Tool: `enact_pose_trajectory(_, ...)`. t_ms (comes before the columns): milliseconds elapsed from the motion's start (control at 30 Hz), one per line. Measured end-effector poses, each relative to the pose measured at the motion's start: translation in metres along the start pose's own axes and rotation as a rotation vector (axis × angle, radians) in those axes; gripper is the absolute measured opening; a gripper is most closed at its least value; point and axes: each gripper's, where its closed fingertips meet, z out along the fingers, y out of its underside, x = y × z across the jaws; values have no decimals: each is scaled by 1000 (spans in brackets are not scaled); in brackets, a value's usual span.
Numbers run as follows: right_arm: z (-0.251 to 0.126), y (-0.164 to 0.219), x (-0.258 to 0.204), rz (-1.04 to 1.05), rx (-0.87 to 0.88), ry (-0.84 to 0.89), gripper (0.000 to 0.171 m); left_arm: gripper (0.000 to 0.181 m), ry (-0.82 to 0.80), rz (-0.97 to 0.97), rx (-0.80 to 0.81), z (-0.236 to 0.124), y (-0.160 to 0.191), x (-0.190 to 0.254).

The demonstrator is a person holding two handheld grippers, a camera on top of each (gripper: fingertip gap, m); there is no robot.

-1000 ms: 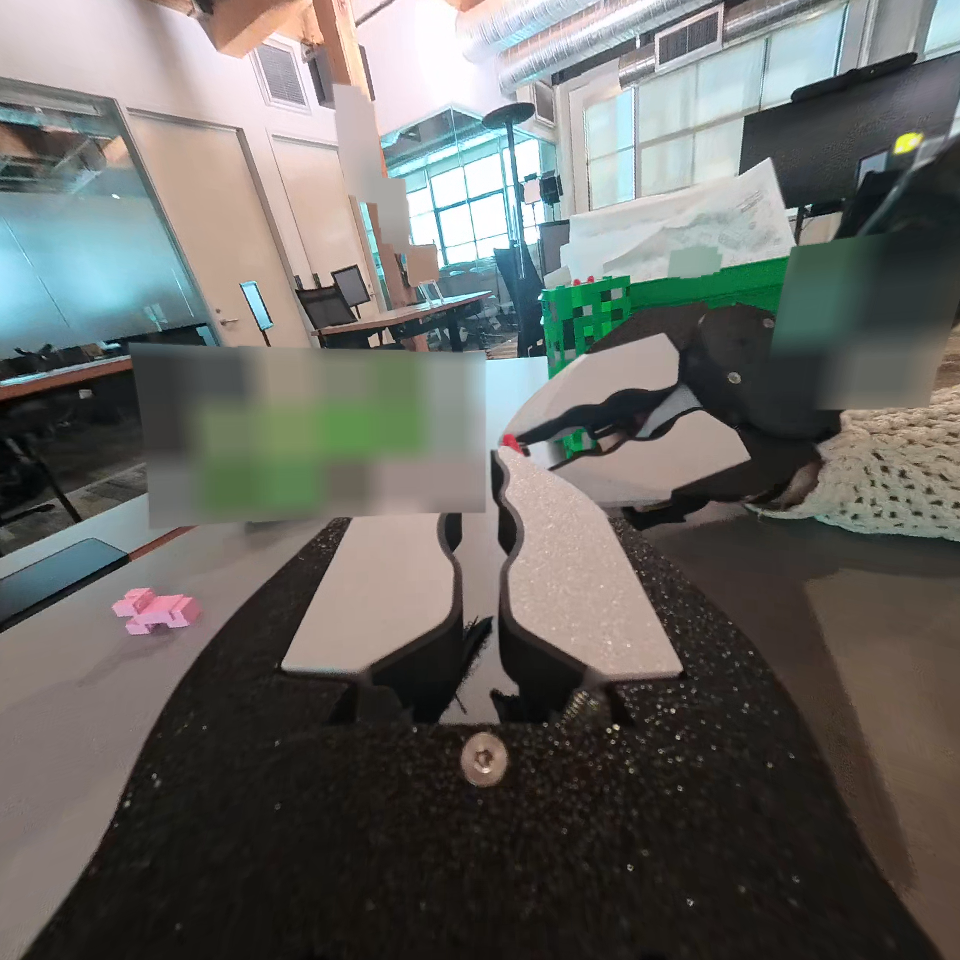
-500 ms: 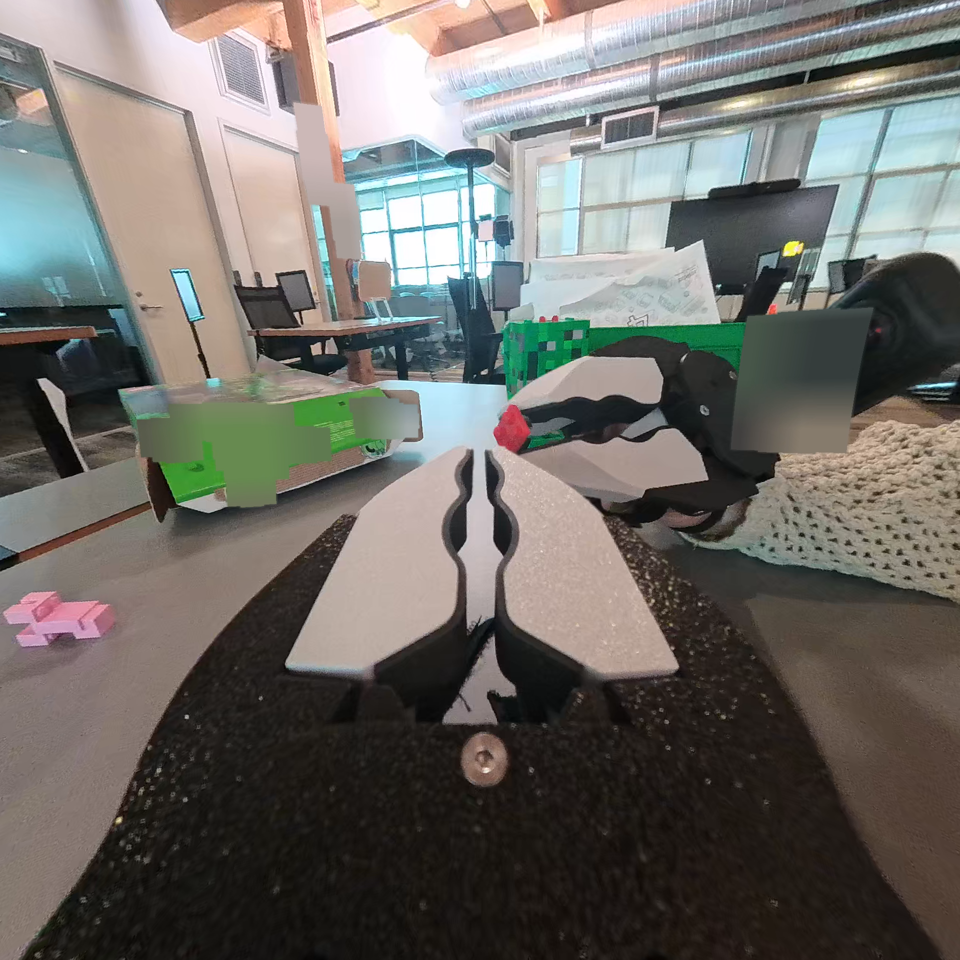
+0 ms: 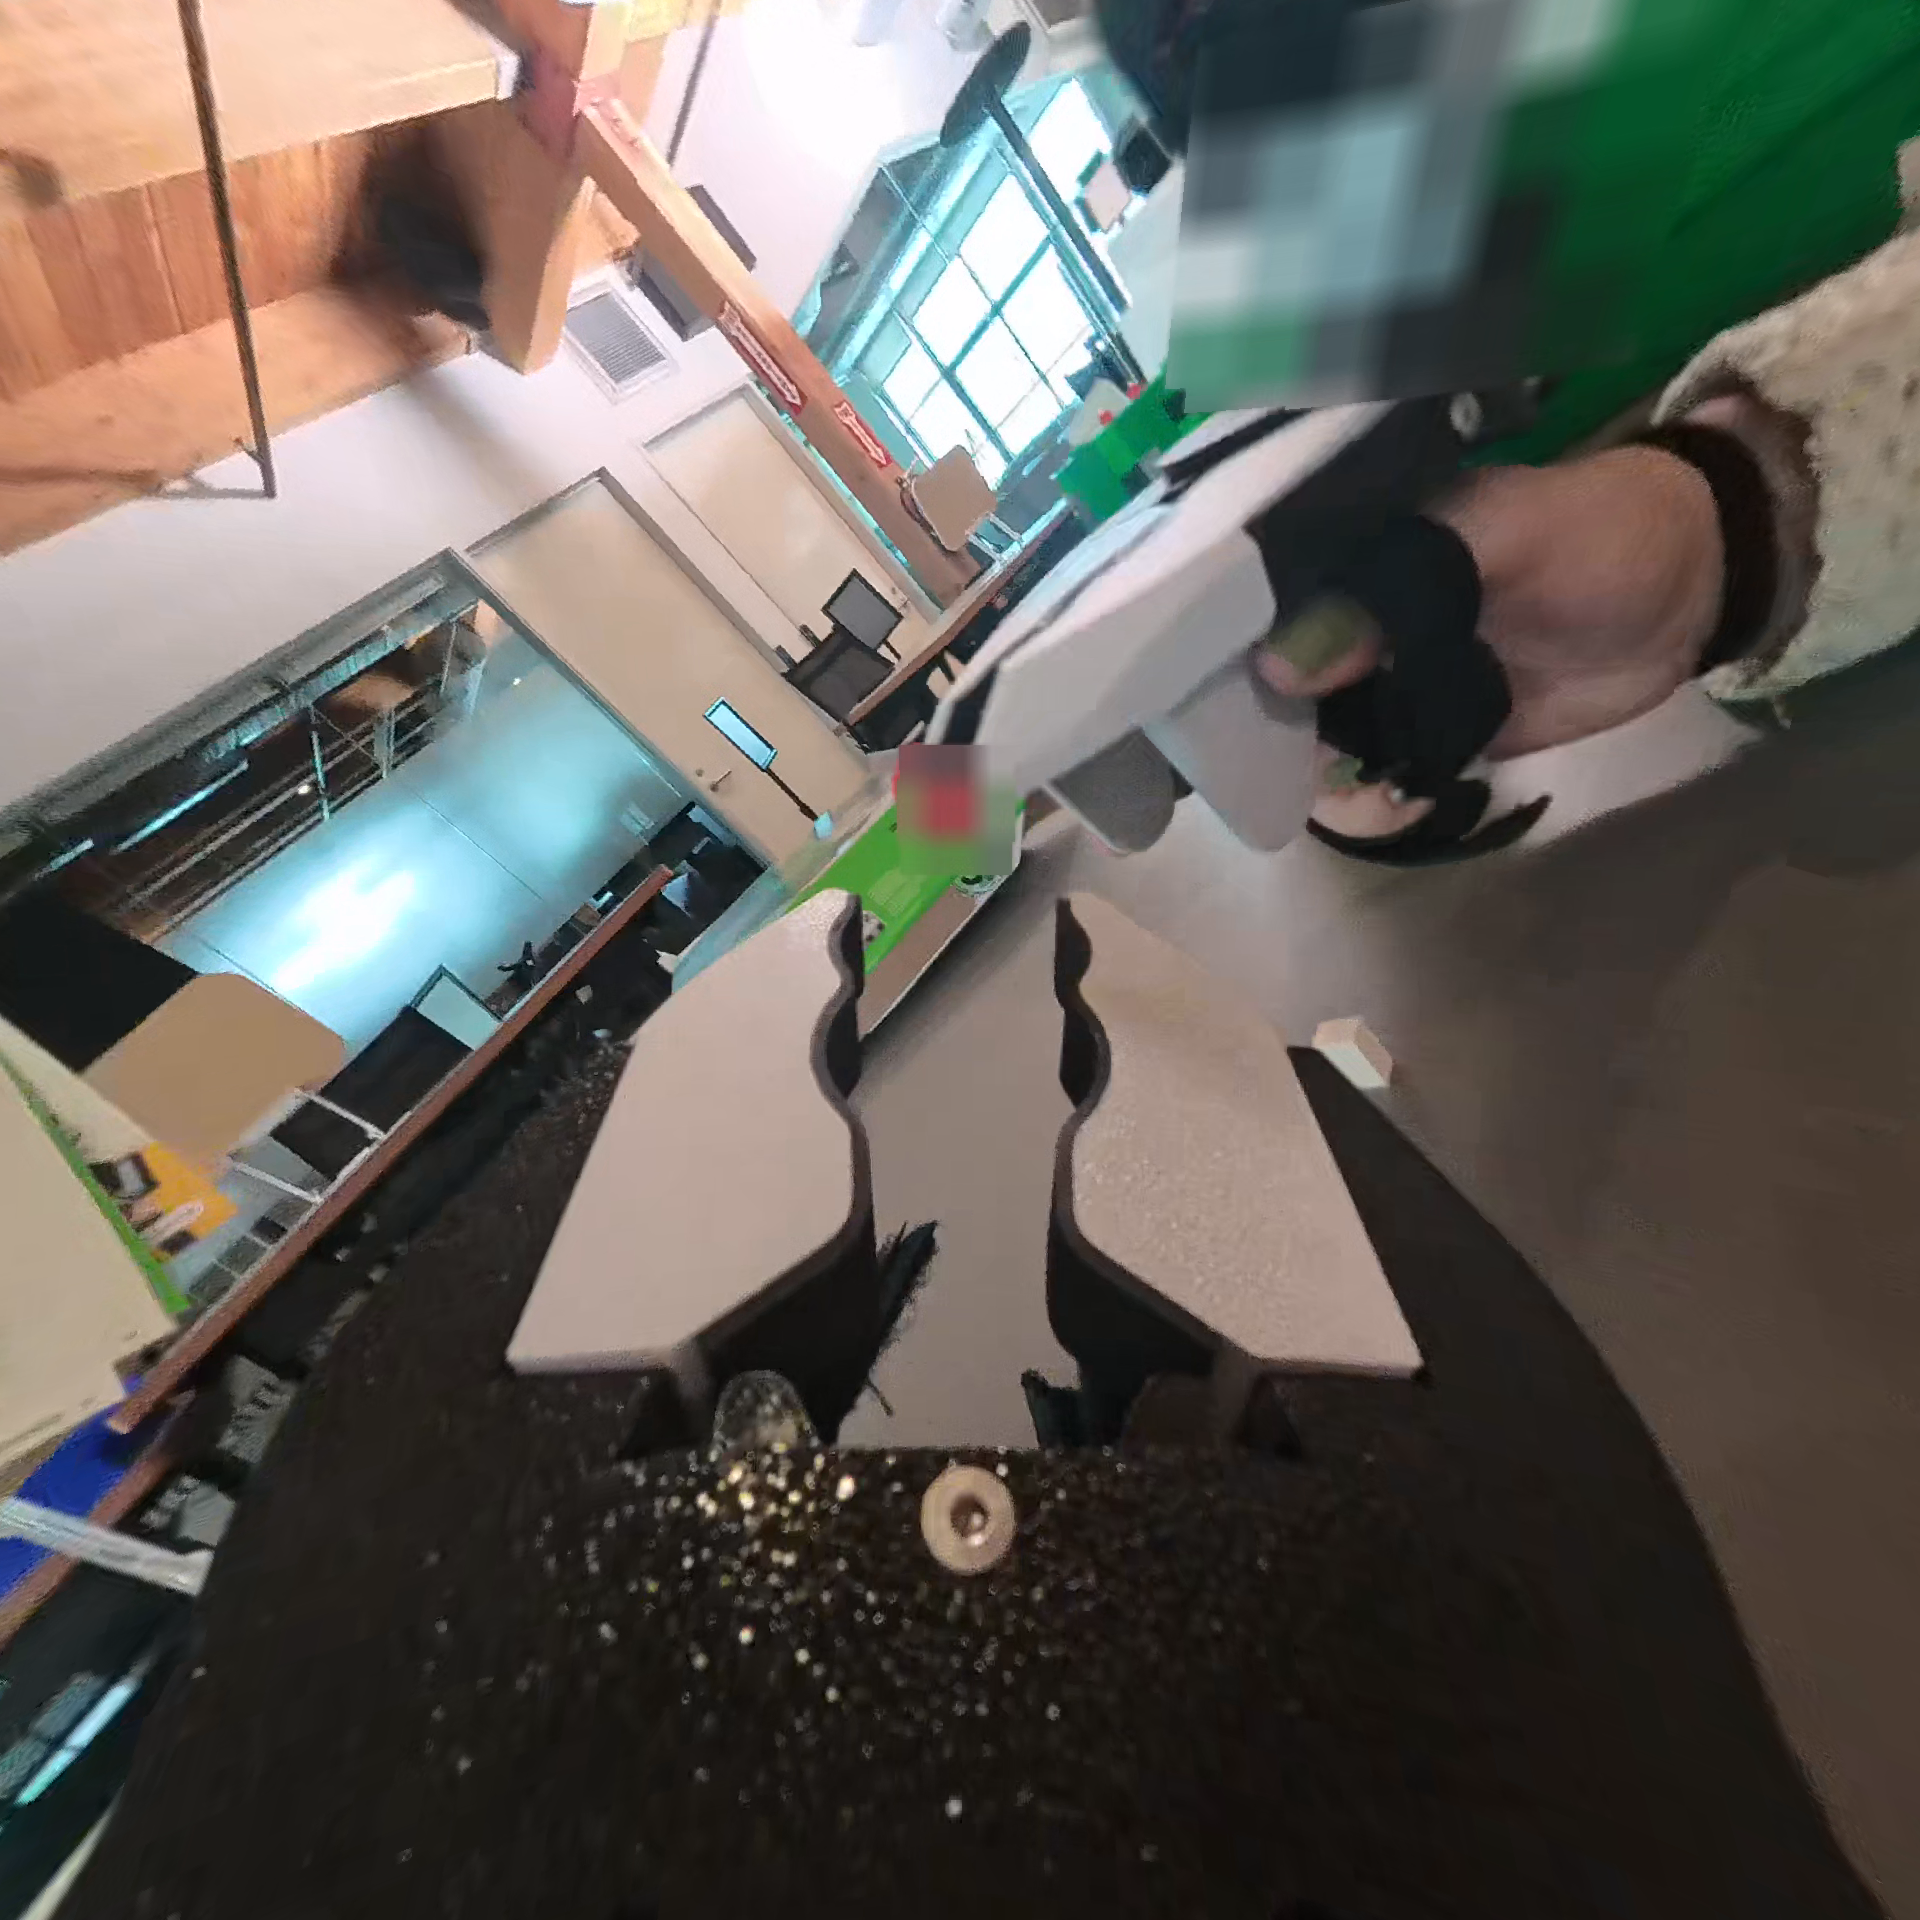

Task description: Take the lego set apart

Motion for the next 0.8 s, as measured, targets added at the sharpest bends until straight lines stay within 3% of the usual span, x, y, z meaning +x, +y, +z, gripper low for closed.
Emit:
enact_pose_trajectory(167,-2,4,-12,336,-7,-223,14,29,-42,158,54,-4,-13,2)
enact_pose_trajectory(267,-3,5,-16,431,-2,-290,15,26,-10,188,58,-5,-15,10)
enact_pose_trajectory(433,-5,9,-25,512,-41,-383,15,16,20,185,79,-7,-17,14)
enact_pose_trajectory(633,-6,18,-35,550,-119,-448,15,23,85,176,114,-9,-24,24)
enact_pose_trajectory(800,-5,21,-36,550,-142,-450,15,17,147,167,79,-10,-19,28)
